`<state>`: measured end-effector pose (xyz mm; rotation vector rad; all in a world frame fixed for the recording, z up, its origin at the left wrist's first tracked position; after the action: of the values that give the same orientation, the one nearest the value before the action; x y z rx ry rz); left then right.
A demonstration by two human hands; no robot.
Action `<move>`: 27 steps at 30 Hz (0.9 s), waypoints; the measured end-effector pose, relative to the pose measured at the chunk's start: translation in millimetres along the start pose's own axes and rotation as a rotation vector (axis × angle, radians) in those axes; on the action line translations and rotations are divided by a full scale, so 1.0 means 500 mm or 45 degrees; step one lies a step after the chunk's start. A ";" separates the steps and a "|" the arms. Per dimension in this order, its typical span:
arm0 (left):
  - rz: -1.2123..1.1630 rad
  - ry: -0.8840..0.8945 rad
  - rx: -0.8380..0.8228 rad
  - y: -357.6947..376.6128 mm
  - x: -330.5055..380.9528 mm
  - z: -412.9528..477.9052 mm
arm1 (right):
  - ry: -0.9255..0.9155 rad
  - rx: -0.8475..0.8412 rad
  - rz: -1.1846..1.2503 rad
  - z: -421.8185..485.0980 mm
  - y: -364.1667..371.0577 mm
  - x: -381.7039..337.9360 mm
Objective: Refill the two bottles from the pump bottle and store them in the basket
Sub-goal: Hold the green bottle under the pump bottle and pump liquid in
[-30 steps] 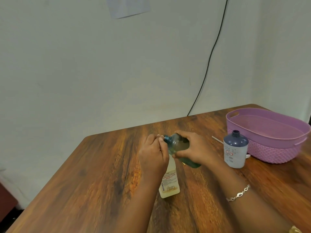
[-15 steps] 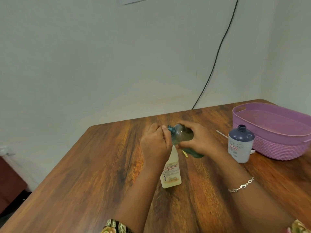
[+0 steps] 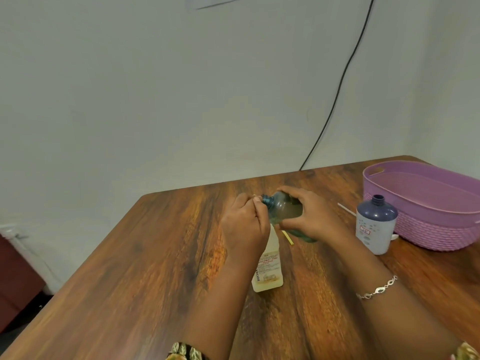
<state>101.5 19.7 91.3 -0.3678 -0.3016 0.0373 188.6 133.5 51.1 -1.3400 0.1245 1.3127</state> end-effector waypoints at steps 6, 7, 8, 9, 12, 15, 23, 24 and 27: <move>0.017 0.024 0.010 0.010 -0.010 -0.028 | 0.042 -0.056 -0.063 -0.012 0.020 0.017; 0.010 0.030 0.003 0.011 -0.009 -0.030 | 0.044 -0.056 -0.070 -0.012 0.020 0.018; -0.004 0.037 -0.003 0.010 -0.006 -0.030 | 0.046 -0.051 -0.069 -0.012 0.018 0.017; -0.015 0.042 -0.006 0.006 -0.002 -0.026 | 0.050 -0.044 -0.056 -0.010 0.016 0.016; -0.031 0.004 0.005 -0.003 -0.001 0.000 | 0.035 -0.016 -0.001 -0.001 0.006 0.007; -0.039 -0.018 0.020 -0.004 -0.003 -0.003 | 0.017 -0.009 -0.028 0.005 0.004 0.007; -0.024 0.004 -0.012 0.008 -0.005 -0.021 | 0.051 -0.051 -0.045 -0.005 0.017 0.023; -0.037 0.006 -0.009 0.004 -0.004 -0.014 | 0.050 -0.044 -0.039 -0.004 0.013 0.019; -0.071 0.007 -0.010 0.000 -0.006 0.010 | 0.030 -0.018 -0.016 0.002 0.005 0.011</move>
<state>97.2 21.3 94.6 -0.3667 -0.3063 -0.0196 188.2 136.9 46.1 -1.3665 0.1226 1.2899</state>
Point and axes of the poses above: each hand's wrist, its own z-axis towards the middle knuckle, its own y-axis out of the palm, x = y × z, the point moved 10 cm from there along z, towards the middle knuckle, and after that the axes turned 3 degrees about z, right-handed, at the moved point
